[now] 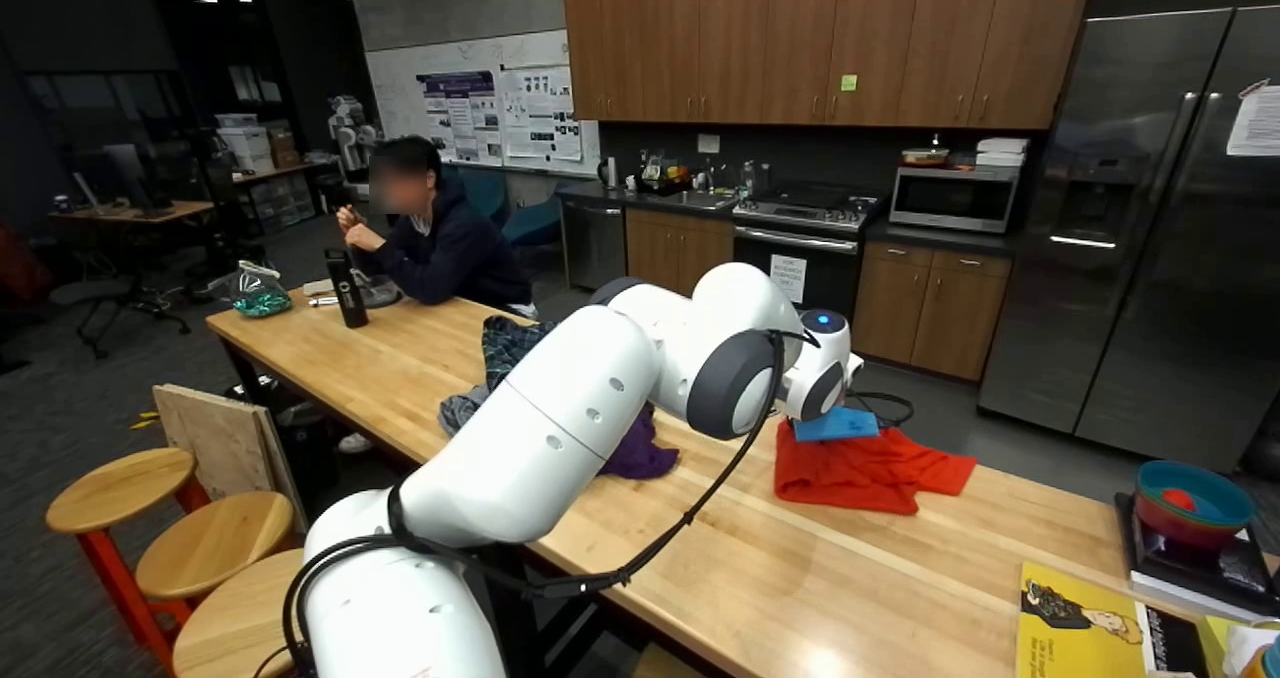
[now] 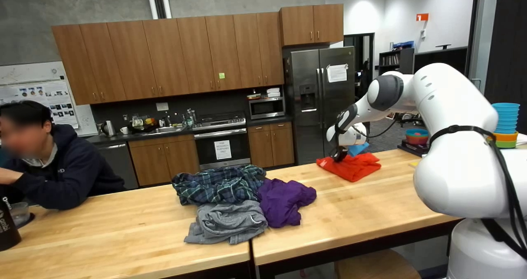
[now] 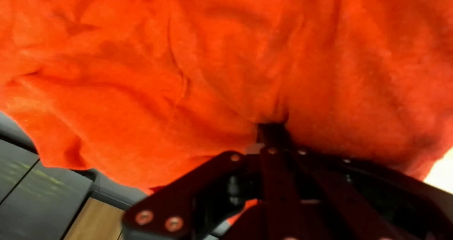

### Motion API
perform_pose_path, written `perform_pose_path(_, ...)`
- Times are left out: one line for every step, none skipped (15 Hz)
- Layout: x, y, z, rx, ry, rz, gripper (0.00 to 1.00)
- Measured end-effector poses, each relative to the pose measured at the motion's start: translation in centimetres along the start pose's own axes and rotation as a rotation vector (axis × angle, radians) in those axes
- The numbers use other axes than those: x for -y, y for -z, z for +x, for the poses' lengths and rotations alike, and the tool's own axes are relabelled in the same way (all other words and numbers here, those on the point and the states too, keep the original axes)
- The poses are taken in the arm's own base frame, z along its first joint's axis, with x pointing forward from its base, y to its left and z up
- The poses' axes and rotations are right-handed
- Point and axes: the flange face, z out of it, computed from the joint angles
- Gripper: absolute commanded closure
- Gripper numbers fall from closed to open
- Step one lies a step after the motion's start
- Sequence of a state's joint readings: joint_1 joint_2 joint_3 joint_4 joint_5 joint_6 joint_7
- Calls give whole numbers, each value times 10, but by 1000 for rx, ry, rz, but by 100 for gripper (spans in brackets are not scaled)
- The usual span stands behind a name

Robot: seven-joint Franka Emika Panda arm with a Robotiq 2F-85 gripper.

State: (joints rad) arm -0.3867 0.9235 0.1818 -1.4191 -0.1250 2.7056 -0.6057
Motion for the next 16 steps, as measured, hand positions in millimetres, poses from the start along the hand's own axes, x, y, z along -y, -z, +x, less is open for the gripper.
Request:
perform_pose_path(14, 2, 5, 11, 5, 10, 100)
perform_pose_path(27, 4, 7, 23, 7, 21, 100)
perform_pose_path(41, 7, 9, 38, 8, 35, 100)
perform_pose_path(55, 10, 8, 56, 9, 52, 100)
perform_pose_path(70, 14, 7, 78, 10, 68, 100)
perform_pose_path(84, 19, 5, 100, 9, 83, 100)
perform_pose_path(98, 24, 3, 123, 6, 97, 100)
perform_pose_path(112, 30, -1, 146, 1, 110, 100)
perform_pose_path(125, 36, -4, 167, -6, 121, 100)
perform_pose_path(137, 42, -7, 191, -15, 133, 100)
perform_pose_path(148, 47, -10, 217, -29, 144, 100)
perform_pose_path(157, 52, -12, 243, -45, 155, 100)
perform_pose_path(164, 55, -15, 273, -64, 162, 100)
perform_pose_path(167, 57, -19, 309, -94, 163, 100)
perform_pose_path(168, 58, -23, 345, -129, 160, 100)
perform_pose_path(167, 58, -28, 382, -167, 153, 100)
